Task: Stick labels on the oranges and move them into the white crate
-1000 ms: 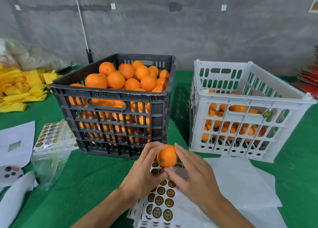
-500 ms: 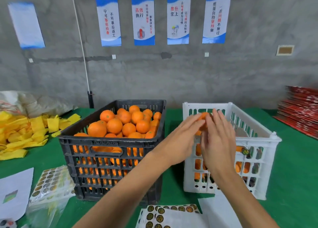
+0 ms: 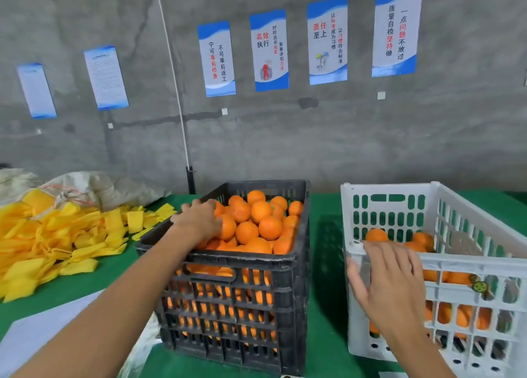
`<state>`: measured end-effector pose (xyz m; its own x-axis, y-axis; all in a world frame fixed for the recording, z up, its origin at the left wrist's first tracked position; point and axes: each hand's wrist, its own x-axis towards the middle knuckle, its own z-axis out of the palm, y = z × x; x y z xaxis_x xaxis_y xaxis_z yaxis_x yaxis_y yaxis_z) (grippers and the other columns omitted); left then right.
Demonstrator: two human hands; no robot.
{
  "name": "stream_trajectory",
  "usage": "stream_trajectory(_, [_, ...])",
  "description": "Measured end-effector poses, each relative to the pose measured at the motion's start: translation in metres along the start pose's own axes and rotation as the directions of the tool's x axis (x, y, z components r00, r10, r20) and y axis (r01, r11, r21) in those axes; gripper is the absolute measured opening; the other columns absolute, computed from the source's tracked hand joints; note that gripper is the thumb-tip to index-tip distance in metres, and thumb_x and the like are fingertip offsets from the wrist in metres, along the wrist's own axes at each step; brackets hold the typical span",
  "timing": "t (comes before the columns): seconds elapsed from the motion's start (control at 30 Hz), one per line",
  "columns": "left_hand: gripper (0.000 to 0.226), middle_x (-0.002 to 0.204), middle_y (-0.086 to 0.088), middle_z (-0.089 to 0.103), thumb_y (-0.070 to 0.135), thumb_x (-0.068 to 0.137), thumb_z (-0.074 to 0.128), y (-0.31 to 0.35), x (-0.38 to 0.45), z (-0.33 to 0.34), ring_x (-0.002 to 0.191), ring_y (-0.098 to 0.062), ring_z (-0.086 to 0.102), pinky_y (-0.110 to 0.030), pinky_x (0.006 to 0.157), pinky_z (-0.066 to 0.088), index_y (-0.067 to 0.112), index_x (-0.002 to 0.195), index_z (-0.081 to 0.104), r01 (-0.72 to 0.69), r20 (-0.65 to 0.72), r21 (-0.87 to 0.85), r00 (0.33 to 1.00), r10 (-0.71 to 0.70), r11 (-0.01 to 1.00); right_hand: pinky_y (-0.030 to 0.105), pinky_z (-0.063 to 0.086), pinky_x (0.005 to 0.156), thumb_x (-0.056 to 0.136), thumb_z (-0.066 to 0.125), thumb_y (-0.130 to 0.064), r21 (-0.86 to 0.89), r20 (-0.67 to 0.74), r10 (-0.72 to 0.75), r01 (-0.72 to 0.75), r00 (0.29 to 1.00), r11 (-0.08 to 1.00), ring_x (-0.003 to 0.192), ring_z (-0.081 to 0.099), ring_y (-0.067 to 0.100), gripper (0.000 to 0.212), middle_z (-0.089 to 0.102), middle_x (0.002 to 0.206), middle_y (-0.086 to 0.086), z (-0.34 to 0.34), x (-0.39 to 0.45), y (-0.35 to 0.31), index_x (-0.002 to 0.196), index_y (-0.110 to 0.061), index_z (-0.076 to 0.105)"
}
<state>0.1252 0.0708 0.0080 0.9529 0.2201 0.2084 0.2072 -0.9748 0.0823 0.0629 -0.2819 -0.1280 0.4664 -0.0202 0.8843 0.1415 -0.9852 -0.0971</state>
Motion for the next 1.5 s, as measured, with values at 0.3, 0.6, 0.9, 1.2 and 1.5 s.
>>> stream_trajectory(0.3, [0.076, 0.136, -0.014, 0.051, 0.042, 0.081, 0.081, -0.028, 0.016, 0.016, 0.12, -0.039, 0.06, -0.051, 0.099, 0.054, 0.036, 0.149, 0.046, -0.052, -0.109, -0.027, 0.993, 0.049, 0.998, 0.045, 0.04, 0.098, 0.094, 0.058, -0.041, 0.037, -0.062, 0.054, -0.052, 0.997, 0.998, 0.096, 0.053, 0.028, 0.037, 0.062, 0.099, 0.009, 0.009, 0.001, -0.007, 0.107, -0.007, 0.064])
stream_trajectory(0.6, [0.078, 0.14, 0.007, 0.049, 0.055, 0.08, 0.087, 0.05, -0.14, 0.061, 0.127, -0.012, 0.055, -0.011, 0.096, 0.046, 0.036, 0.146, 0.052, -0.798, -0.714, -0.505, 0.6, 0.362, 0.328, 0.045, 0.041, 0.11, 0.098, 0.056, -0.038, 0.107, 0.061, 0.022, -0.029, 0.998, 0.994, 0.116, 0.059, 0.03, 0.045, 0.067, 0.123, 0.012, -0.027, -0.003, -0.015, 0.126, -0.005, 0.065])
stream_trajectory(0.9, [0.073, 0.124, 0.014, 0.065, 0.071, 0.072, 0.082, 0.043, -0.228, 0.217, 0.105, -0.023, 0.073, -0.041, 0.081, 0.064, 0.042, 0.135, 0.059, -0.048, -0.02, -0.992, 0.972, 0.234, 0.114, 0.027, 0.052, 0.086, 0.1, 0.057, -0.033, 0.591, 0.442, -0.302, -0.021, 0.845, 0.807, 0.099, 0.062, 0.006, 0.022, 0.069, 0.11, -0.015, -0.053, -0.15, -0.056, 0.109, -0.023, 0.074])
stream_trajectory(1.2, [0.069, 0.117, 0.011, 0.068, 0.07, 0.085, 0.072, 0.041, -0.228, 0.228, 0.099, -0.022, 0.073, -0.035, 0.077, 0.062, 0.036, 0.142, 0.052, -0.016, 0.036, -0.987, 0.948, 0.316, 0.159, 0.017, 0.026, 0.106, 0.077, 0.047, -0.093, 0.56, 0.745, -0.451, -0.093, 0.492, 0.824, 0.123, 0.032, -0.006, 0.082, 0.038, 0.137, -0.034, -0.051, -0.155, -0.047, 0.141, -0.041, 0.053])
stream_trajectory(1.5, [0.065, 0.115, 0.01, 0.063, 0.06, 0.091, 0.073, 0.041, -0.236, 0.223, 0.079, -0.023, 0.073, -0.034, 0.072, 0.062, 0.036, 0.146, 0.046, 0.024, 0.047, -0.997, 0.937, 0.346, 0.07, 0.015, 0.022, 0.112, 0.088, 0.04, -0.086, 0.516, 0.785, -0.417, -0.111, 0.458, 0.85, 0.133, 0.03, -0.009, 0.075, 0.039, 0.147, -0.032, -0.051, -0.159, -0.032, 0.14, -0.036, 0.06])
